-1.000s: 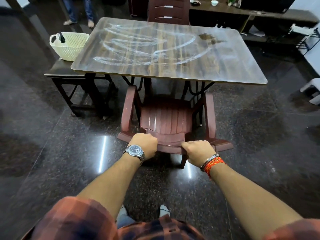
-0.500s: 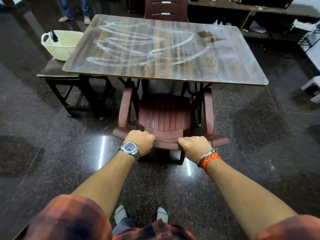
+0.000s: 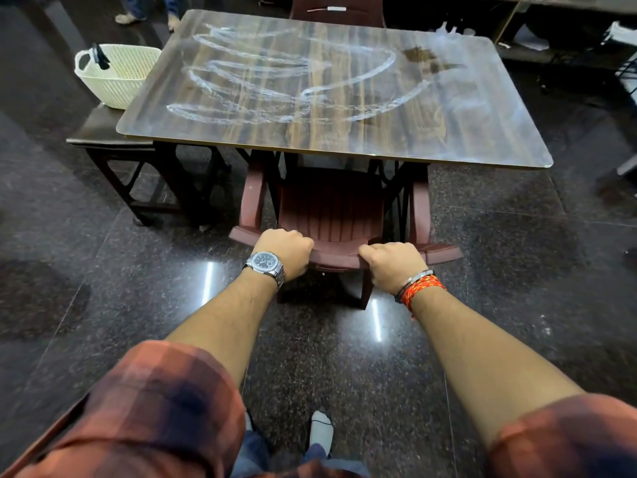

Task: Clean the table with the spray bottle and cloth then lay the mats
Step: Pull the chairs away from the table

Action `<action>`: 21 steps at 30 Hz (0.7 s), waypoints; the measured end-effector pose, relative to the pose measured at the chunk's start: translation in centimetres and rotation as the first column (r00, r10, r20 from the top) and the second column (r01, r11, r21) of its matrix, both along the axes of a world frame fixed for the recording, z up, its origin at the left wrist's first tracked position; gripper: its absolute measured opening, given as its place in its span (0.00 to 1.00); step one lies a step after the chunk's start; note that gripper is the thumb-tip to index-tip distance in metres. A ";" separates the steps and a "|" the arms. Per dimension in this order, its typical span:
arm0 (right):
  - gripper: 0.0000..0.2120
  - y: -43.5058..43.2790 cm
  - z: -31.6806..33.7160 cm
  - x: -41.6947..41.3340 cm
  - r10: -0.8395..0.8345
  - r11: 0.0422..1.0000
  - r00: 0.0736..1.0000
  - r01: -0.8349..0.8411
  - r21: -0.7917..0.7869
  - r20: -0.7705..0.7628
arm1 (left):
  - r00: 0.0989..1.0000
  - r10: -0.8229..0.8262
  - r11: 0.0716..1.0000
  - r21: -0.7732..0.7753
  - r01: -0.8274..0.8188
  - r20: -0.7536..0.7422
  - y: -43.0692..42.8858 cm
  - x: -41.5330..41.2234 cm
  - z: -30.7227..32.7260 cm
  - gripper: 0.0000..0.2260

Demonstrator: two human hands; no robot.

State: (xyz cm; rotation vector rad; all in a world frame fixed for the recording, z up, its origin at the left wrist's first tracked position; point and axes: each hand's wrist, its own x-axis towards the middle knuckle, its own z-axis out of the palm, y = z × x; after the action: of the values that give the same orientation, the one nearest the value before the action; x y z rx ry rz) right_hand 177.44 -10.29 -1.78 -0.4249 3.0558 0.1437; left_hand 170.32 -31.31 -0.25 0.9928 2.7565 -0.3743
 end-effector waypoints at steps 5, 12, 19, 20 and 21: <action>0.08 1.0 0.2 -1.5 0.008 1.000 1.000 -0.008 -0.018 0.006 | 1.000 -0.010 1.000 0.012 0.010 -0.014 0.8 -1.5 -0.3 0.10; 0.09 0.5 0.4 -1.8 0.023 0.999 1.000 -0.023 -0.023 -0.010 | 1.000 0.016 1.000 0.012 -0.016 -0.024 0.3 -1.8 -0.4 0.10; 0.14 -0.2 1.0 -1.7 -0.061 0.998 0.994 0.063 -0.021 0.087 | 0.998 0.057 0.996 0.075 -0.055 -0.020 0.3 -1.0 -0.4 0.11; 0.15 -0.5 1.0 -1.6 -0.058 0.997 0.995 0.062 -0.048 0.084 | 0.998 0.057 0.995 0.084 -0.055 -0.019 0.1 -0.8 -0.3 0.12; 0.16 -0.6 1.1 -1.5 -0.050 0.995 0.996 0.056 -0.086 0.069 | 0.998 0.055 0.993 0.101 -0.053 -0.014 -0.1 -0.7 -0.3 0.12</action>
State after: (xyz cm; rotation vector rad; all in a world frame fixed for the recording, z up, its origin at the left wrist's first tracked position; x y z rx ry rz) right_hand 175.94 -10.94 -0.69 -0.3454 3.0129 -0.0071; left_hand 169.66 -31.40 -0.55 0.9393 2.8355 -0.2386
